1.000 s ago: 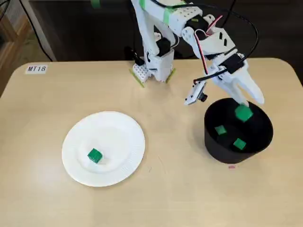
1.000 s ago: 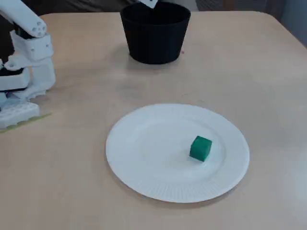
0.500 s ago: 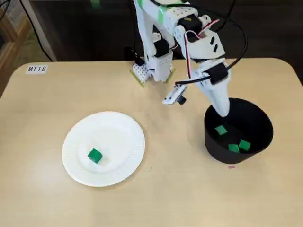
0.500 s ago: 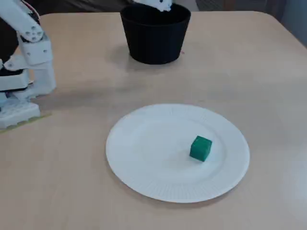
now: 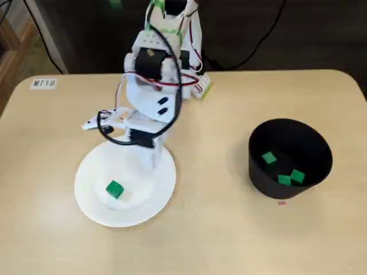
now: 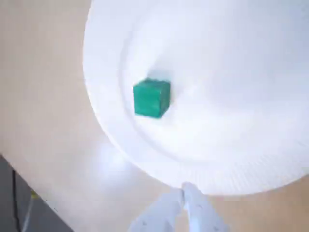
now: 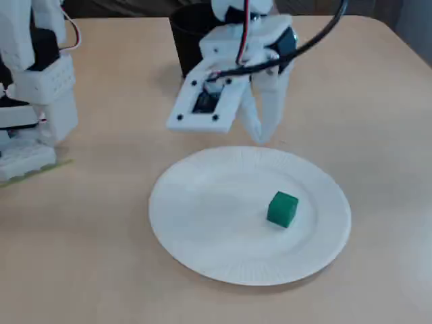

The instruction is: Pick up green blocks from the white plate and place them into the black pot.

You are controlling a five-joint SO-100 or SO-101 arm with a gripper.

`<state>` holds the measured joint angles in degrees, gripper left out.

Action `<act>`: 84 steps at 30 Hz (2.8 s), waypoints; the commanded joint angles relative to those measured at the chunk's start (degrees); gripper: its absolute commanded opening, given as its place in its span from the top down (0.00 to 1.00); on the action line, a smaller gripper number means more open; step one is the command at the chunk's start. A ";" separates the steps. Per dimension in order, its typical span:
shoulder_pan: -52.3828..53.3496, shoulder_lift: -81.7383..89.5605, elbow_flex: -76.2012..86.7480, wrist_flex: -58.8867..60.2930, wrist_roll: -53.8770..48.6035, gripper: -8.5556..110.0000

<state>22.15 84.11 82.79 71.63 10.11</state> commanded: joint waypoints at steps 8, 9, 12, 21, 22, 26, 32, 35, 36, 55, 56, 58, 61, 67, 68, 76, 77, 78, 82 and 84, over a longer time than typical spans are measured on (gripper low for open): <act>4.92 -17.93 -27.95 12.92 0.26 0.85; 4.92 -19.69 -31.03 15.47 -0.88 0.79; 4.75 -23.64 -36.65 21.09 -2.99 0.67; 5.19 -27.25 -36.74 22.85 -2.99 0.67; 5.19 -27.86 -37.00 22.85 -3.08 0.67; 5.19 -30.67 -39.20 22.85 -4.04 0.68; 5.01 -36.91 -45.97 22.85 -5.10 0.70; 5.01 -39.55 -49.04 22.85 -4.66 0.74; 5.01 -40.34 -49.92 22.85 -4.57 0.77; 1.67 -43.59 -79.01 23.03 -14.24 0.95; 0.26 -43.86 -83.94 23.12 -17.31 0.95; -3.08 -42.89 -91.49 23.55 -22.59 0.95; -7.56 -33.49 -88.77 23.99 -25.66 0.95; -17.49 -5.89 -63.90 23.82 -21.71 0.95; -20.30 -1.41 -58.71 23.82 -20.65 0.95; -52.73 27.42 -9.58 1.32 -12.39 0.95; -55.37 30.94 -1.23 -5.10 -10.37 0.95; -57.48 33.66 5.71 -10.37 -8.70 0.95; -62.49 39.90 26.63 -26.54 -4.92 0.95; -63.81 41.84 35.07 -34.54 -3.69 0.95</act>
<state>-39.46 121.38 105.29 48.69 4.83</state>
